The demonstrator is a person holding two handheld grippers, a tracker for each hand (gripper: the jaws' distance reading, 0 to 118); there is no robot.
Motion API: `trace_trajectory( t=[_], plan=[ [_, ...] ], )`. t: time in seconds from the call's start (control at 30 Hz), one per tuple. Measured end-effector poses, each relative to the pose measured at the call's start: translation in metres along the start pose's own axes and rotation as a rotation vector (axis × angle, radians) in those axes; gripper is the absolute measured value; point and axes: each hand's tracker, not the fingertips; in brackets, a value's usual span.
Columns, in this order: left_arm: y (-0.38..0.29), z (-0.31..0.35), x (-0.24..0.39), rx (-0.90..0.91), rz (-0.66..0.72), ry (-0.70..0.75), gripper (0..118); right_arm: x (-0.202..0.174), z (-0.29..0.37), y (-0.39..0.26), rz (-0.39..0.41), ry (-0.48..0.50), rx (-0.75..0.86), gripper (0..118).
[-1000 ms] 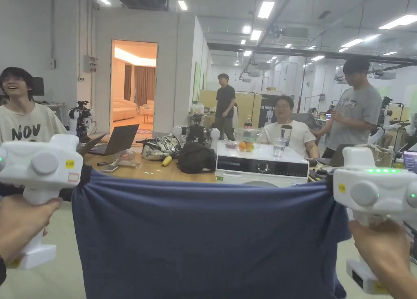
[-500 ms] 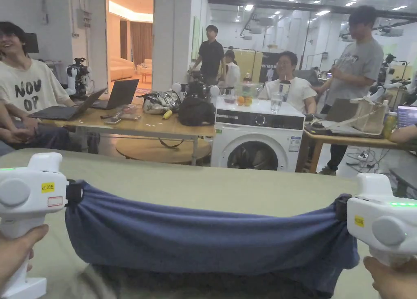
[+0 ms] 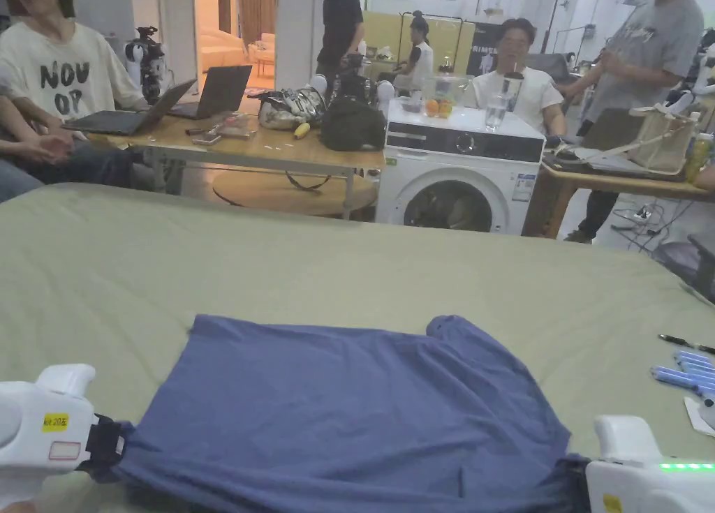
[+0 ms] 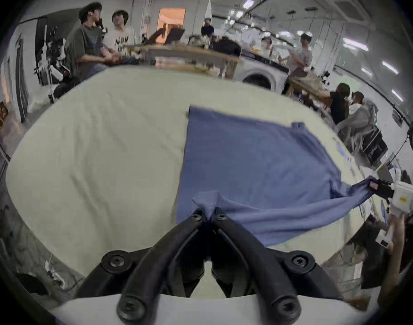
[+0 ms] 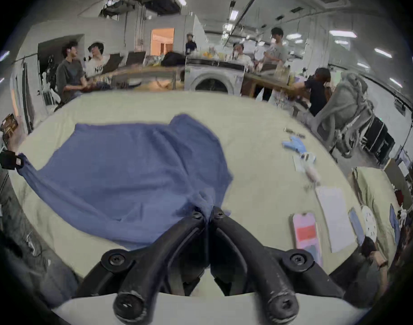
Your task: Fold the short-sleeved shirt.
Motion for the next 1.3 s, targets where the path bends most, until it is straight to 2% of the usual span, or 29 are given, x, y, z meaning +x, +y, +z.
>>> trace_trajectory(
  t=[0.07, 0.2, 0.3, 0.43, 0.5, 0.53, 0.6, 0.63, 0.67, 0.73, 0.8, 0.93, 1.03, 1.07, 1.1, 1.17, 1.2, 1.27, 1.3],
  plan=[
    [-0.006, -0.015, -0.003, -0.079, -0.021, 0.025, 0, 0.002, -0.016, -0.013, 0.023, -0.014, -0.084, 0],
    [-0.016, -0.041, -0.010, -0.189, -0.020, 0.031, 0, 0.011, -0.038, -0.031, 0.000, 0.007, -0.172, 0],
    [-0.019, -0.049, -0.011, -0.186, -0.034, 0.029, 0, 0.011, -0.048, -0.035, 0.004, 0.025, -0.206, 0],
    [-0.017, -0.046, -0.011, -0.196, -0.011, 0.027, 0, 0.001, -0.048, -0.029, 0.042, -0.002, -0.215, 0],
    [-0.018, -0.043, -0.011, -0.191, 0.003, 0.027, 0, -0.003, -0.047, -0.031, 0.066, -0.019, -0.214, 5],
    [-0.018, -0.041, -0.012, -0.183, 0.028, 0.015, 3, -0.005, -0.046, -0.030, 0.075, -0.030, -0.212, 8],
    [-0.018, -0.034, -0.013, -0.154, 0.095, -0.016, 19, -0.006, -0.040, -0.025, 0.087, -0.063, -0.202, 24],
    [-0.017, -0.029, -0.011, -0.127, 0.105, -0.024, 25, -0.005, -0.035, -0.022, 0.078, -0.081, -0.176, 37],
    [-0.016, -0.026, -0.009, -0.106, 0.100, -0.016, 31, -0.004, -0.030, -0.018, 0.054, -0.087, -0.142, 56],
    [-0.011, -0.017, 0.000, -0.049, 0.043, 0.057, 32, -0.001, -0.019, -0.009, 0.002, -0.064, -0.086, 60],
    [-0.006, -0.011, 0.005, 0.026, 0.007, 0.082, 32, 0.001, -0.012, 0.001, -0.048, -0.034, -0.028, 59],
    [0.000, -0.006, 0.012, 0.120, 0.005, 0.073, 32, -0.010, -0.005, 0.008, -0.044, -0.021, 0.091, 59],
    [-0.003, -0.005, 0.018, 0.143, -0.010, 0.095, 32, -0.017, -0.001, 0.006, -0.093, 0.007, 0.151, 59],
    [-0.006, -0.005, 0.018, 0.146, -0.015, 0.099, 32, -0.019, 0.001, 0.005, -0.100, 0.004, 0.160, 53],
    [-0.008, -0.004, 0.018, 0.144, -0.015, 0.103, 32, -0.020, 0.003, 0.003, -0.102, 0.004, 0.170, 40],
    [-0.019, 0.004, 0.017, 0.192, -0.007, 0.086, 31, -0.022, 0.006, -0.002, -0.106, -0.006, 0.212, 3],
    [-0.023, 0.007, 0.016, 0.225, -0.009, 0.087, 29, -0.022, 0.009, -0.006, -0.109, -0.018, 0.237, 0],
    [-0.028, 0.010, 0.019, 0.237, -0.040, 0.125, 0, -0.021, 0.012, -0.010, -0.114, -0.001, 0.247, 0],
    [-0.032, 0.014, 0.020, 0.269, -0.046, 0.155, 0, -0.020, 0.015, -0.012, -0.127, 0.014, 0.261, 0]
  ],
)
